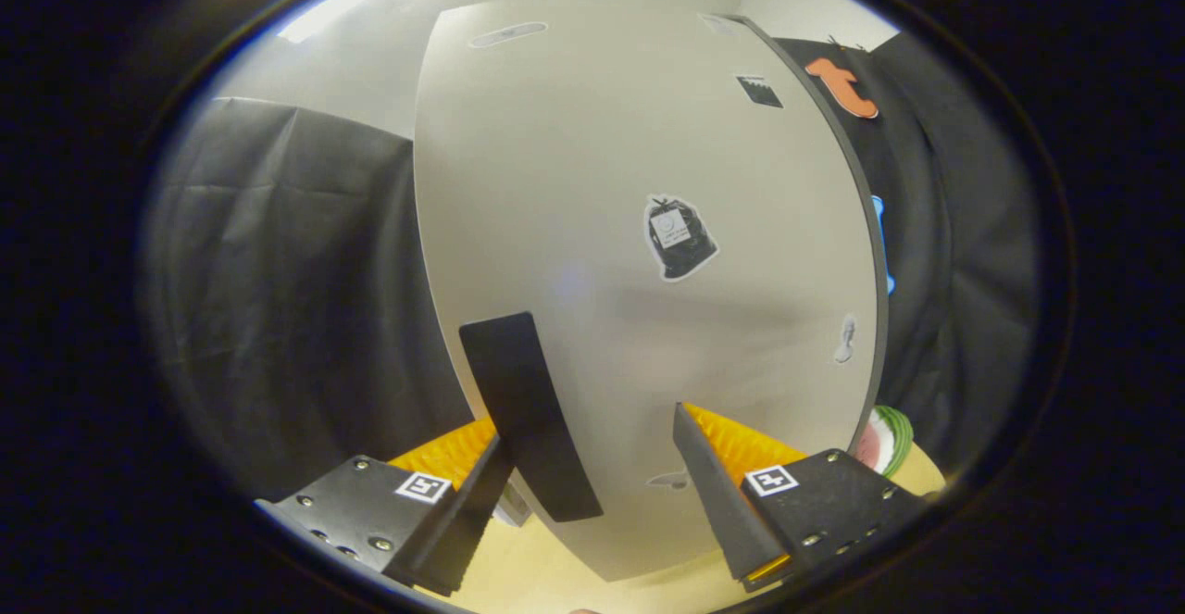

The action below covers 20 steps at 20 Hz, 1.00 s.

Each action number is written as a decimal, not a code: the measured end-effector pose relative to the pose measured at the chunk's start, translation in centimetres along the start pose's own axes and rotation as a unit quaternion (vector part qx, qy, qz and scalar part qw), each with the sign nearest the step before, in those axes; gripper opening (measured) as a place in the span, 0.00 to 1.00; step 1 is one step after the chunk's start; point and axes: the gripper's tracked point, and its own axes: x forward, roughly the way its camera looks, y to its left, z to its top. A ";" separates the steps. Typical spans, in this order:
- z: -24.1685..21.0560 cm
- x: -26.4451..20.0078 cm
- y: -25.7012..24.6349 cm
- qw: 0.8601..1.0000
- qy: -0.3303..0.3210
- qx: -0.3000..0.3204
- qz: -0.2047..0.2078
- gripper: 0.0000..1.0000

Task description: Open the shoe cabinet door, grab the shoes and put them into the shoe cabinet, then close the shoe cabinet door.

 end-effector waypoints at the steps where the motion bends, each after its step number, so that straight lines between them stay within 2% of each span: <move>1: 0.1 0.2 0.0 1.000 -0.002 -0.002 -0.003 0.99; 20: 0.1 6.4 1.2 0.998 -0.023 0.006 -0.055 0.99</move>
